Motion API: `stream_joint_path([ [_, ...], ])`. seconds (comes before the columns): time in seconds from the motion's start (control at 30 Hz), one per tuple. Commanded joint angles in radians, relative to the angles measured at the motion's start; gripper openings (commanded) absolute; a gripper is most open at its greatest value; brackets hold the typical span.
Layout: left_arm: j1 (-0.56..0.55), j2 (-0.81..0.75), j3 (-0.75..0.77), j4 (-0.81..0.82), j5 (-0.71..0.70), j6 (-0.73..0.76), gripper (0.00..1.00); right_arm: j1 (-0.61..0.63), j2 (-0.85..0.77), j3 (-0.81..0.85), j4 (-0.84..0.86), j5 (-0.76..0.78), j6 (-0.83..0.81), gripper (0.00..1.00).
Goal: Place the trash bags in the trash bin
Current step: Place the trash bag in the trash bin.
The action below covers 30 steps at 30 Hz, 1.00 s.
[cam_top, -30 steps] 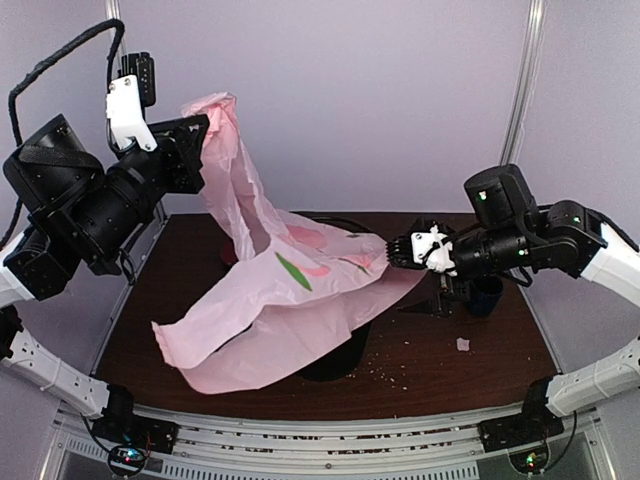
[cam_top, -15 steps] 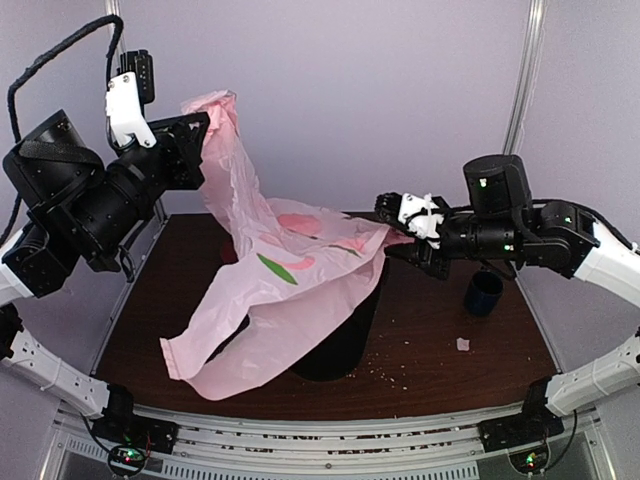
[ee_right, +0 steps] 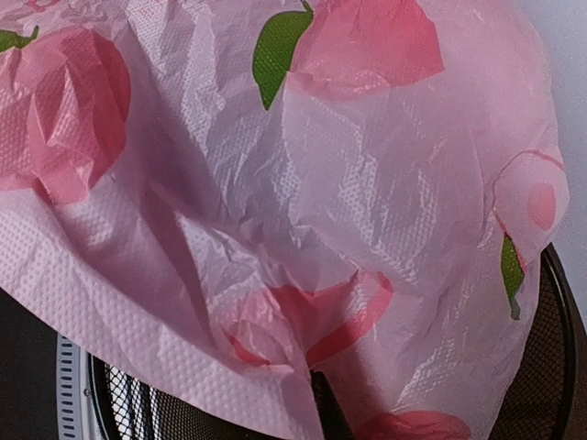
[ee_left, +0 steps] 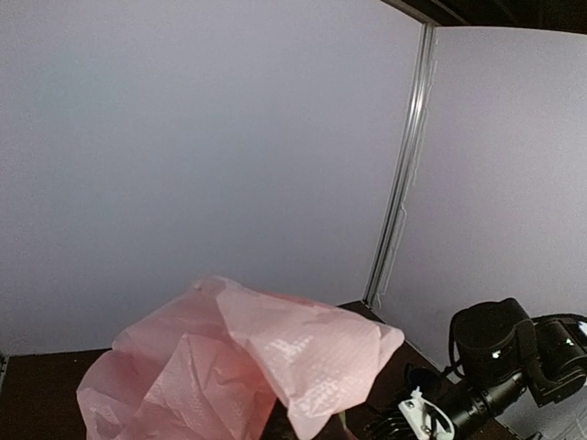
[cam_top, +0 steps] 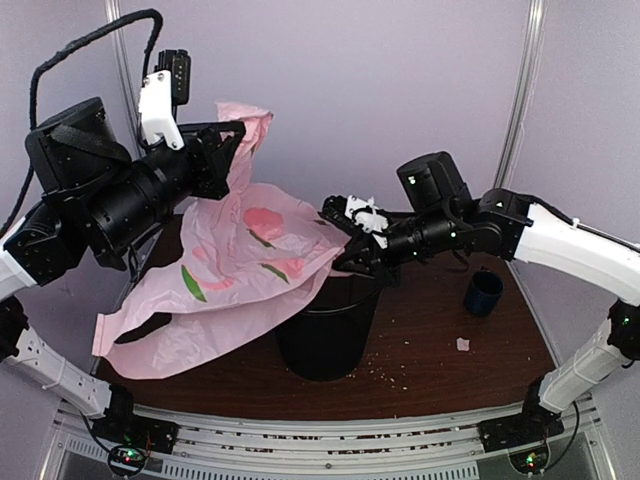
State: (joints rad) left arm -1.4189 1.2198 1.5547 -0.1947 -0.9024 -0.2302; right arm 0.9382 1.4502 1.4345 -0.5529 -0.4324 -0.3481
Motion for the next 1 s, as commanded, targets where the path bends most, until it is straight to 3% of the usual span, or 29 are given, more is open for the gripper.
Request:
stream_joint_path([
  [0.0,0.005,0.045,0.038,-0.029,0.108,-0.038,0.0,-0.042,0.052,0.02,0.037,-0.099,0.097,0.06],
  [0.17,0.005,0.125,0.101,-0.029,0.245,-0.073,0.0,-0.09,0.094,0.02,0.062,-0.122,0.122,0.08],
  [0.4,0.005,0.202,0.165,-0.015,0.402,-0.131,0.0,-0.122,0.023,0.015,-0.011,-0.187,0.031,0.58],
  [0.53,0.006,0.21,0.174,-0.014,0.432,-0.15,0.0,-0.13,-0.063,0.019,-0.115,-0.181,-0.104,0.74],
  [0.7,0.005,0.183,0.162,-0.008,0.425,-0.141,0.0,-0.172,-0.115,0.031,-0.188,-0.212,-0.195,0.82],
  [0.87,0.005,0.164,0.187,-0.029,0.472,-0.157,0.0,-0.265,-0.111,0.145,-0.335,-0.321,-0.31,0.83],
  [0.97,0.005,0.177,0.218,-0.051,0.531,-0.191,0.0,-0.375,-0.102,0.164,-0.178,-0.35,-0.188,0.8],
])
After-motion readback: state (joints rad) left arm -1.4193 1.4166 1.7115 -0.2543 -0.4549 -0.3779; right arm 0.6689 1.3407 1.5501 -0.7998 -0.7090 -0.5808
